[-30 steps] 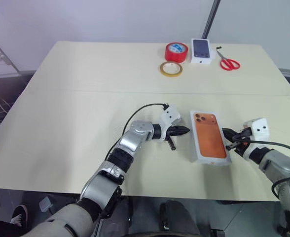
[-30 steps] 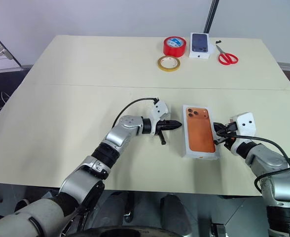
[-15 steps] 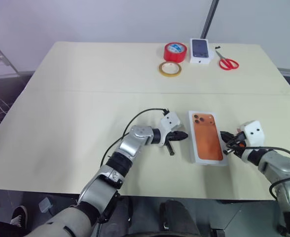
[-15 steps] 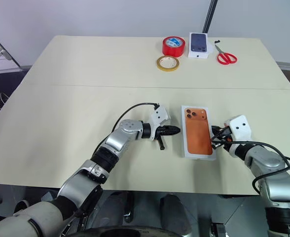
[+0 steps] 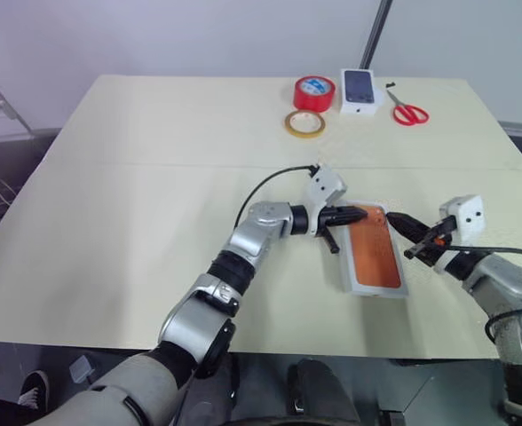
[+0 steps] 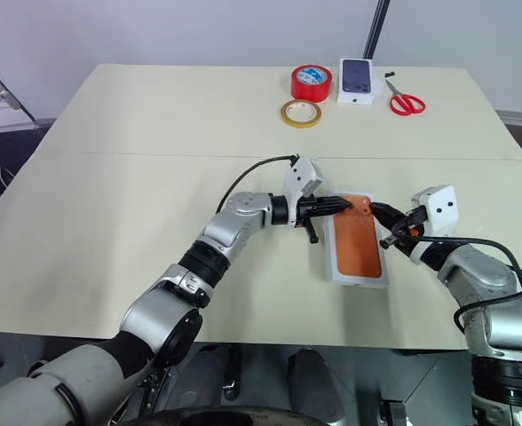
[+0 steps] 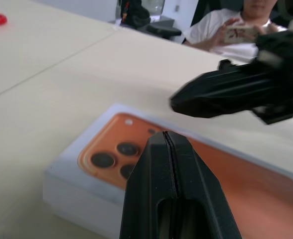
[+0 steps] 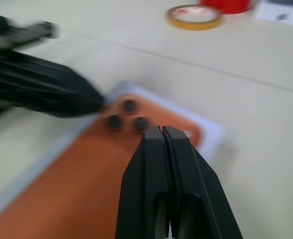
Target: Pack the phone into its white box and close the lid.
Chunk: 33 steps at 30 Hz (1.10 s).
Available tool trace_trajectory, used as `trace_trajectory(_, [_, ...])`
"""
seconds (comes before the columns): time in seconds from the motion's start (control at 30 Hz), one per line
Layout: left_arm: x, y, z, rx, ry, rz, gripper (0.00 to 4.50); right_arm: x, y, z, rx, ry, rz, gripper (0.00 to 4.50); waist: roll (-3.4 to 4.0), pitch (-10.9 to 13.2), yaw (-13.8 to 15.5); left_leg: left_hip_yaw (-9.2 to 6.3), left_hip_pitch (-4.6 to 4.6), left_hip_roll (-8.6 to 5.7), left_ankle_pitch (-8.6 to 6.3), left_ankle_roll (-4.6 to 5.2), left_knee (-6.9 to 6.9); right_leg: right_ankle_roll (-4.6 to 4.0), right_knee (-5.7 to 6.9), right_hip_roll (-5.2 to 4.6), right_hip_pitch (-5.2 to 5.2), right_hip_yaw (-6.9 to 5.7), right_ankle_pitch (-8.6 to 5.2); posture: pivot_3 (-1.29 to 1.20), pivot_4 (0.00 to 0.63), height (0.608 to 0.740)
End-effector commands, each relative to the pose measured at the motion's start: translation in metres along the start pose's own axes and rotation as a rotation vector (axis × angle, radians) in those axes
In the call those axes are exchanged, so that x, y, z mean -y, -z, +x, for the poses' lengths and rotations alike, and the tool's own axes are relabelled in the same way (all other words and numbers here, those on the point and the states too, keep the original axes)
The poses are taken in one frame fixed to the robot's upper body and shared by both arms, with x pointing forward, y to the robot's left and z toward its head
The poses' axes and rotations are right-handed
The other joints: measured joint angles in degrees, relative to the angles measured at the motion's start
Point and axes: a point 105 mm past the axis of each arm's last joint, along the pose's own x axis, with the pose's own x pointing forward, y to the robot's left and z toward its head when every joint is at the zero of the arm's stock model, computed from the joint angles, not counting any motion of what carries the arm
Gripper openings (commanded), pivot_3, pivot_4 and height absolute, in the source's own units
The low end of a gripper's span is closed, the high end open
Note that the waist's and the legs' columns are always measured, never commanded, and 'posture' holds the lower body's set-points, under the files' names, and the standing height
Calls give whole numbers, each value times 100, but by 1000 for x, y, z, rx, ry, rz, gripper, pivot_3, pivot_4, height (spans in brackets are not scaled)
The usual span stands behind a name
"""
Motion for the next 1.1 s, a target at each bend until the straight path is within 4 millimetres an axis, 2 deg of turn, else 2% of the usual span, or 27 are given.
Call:
trace_trajectory(0.03, [8, 36, 7, -177, 7, 146, 0, -11, 30, -3, -168, -52, -104, 56, 0, 0, 23, -2, 1, -3, 0, 0, 1, 0, -4, -1, 8, -1, 0, 0, 150, 740])
trace_trajectory(0.07, [7, 49, 3, -226, 2, 154, 0, -8, 40, -5, -222, -42, -144, 56, -1, -3, 11, -2, 1, -6, 0, 0, 1, 1, -5, -4, 8, -3, -1, 0, 150, 740])
trace_trajectory(0.13, [4, 59, -2, -262, -3, 152, 0, -5, 49, -7, -267, -36, -187, 56, -20, -17, 14, 1, 14, -8, -1, 1, 6, 2, -8, -7, 23, -3, -1, 0, 150, 740])
trace_trajectory(0.2, [0, 58, -10, -227, -6, 90, 0, -11, 43, -2, -226, -52, -104, 56, -44, -29, 12, -5, 58, -6, -4, 5, -3, 3, -23, -7, 70, -8, -2, 0, 150, 740])
trace_trajectory(0.23, [-1, 55, -13, -203, -3, 78, 252, -14, 40, -1, -203, -64, -51, 19, -47, -31, 3, -6, 72, -5, -5, 6, -8, 3, -27, -7, 83, -8, -3, 0, 150, 740])
trace_trajectory(0.27, [-3, 49, -16, -165, -2, 22, 555, -15, 31, 2, -157, -67, 0, 271, -48, -31, -2, -4, 80, -3, -6, 7, -11, 2, -28, -7, 90, -5, -3, 0, 150, 740])
trace_trajectory(0.3, [-4, 43, -18, -129, 0, 0, 854, -14, 25, 4, -119, -66, 40, 549, -47, -32, -12, -4, 81, -1, -6, 7, -12, 2, -28, -8, 90, -2, -3, 0, 150, 740])
trace_trajectory(0.33, [-5, 39, -19, -105, 3, -16, 1372, -13, 20, 4, -95, -64, 63, 889, -46, -31, -23, -3, 80, 1, -6, 7, -13, 2, -26, -8, 88, -1, -3, 0, 150, 740])
trace_trajectory(0.43, [-16, 15, -40, -3, -30, 15, 2860, -7, -4, 8, 8, -69, 95, 2399, -37, -28, -57, -2, 79, 4, -6, 7, -14, 0, -22, -14, 82, 3, -3, 0, 150, 740])
trace_trajectory(0.53, [-21, 0, -67, 45, -51, 63, 4364, -11, -22, 7, 74, -126, 84, 3959, -28, -23, -109, 1, 68, 6, -6, 7, -18, 1, -18, -15, 66, 7, -3, 0, 150, 740])
trace_trajectory(0.57, [-26, -8, -83, 69, -83, 94, 4500, -16, -28, 5, 90, -172, 74, 4457, -28, -23, -113, -2, 61, 8, -6, 6, -18, 1, -18, -14, 61, 5, -3, 0, 150, 740])
trace_trajectory(0.67, [-29, -19, -133, 78, -147, 55, 4500, -23, -32, -5, 61, -256, 42, 4457, -24, -22, -123, -3, 46, 9, -5, 6, -17, 1, -18, -15, 52, 3, -3, 0, 150, 740])
trace_trajectory(0.7, [-27, -17, -149, 57, -149, 30, 4500, -21, -29, -7, 29, -263, 25, 4457, -24, -22, -125, -3, 42, 9, -5, 6, -15, 1, -17, -18, 47, 4, -3, 0, 150, 740])
trace_trajectory(0.83, [-24, -4, -215, -35, -270, 131, 4500, -9, -31, -14, 4, -268, 4, 4457, -21, -23, -150, 0, 54, 10, -5, 6, -17, 0, -17, -21, 54, 6, -3, 0, 150, 740])
trace_trajectory(0.93, [-23, 13, -258, -63, -386, 37, 4500, -9, -26, -16, -24, -296, -17, 4457, -20, -21, -117, 0, 57, 11, -6, 7, -18, -1, -19, -26, 57, 4, -3, 0, 150, 740])
trace_trajectory(1.1, [-9, 33, -285, -113, -461, -29, 4500, -7, -17, -14, -57, -321, -49, 4457, -22, -20, -80, 0, 57, 5, -7, 8, -17, -2, -28, -46, 64, -4, -3, 0, 150, 740])
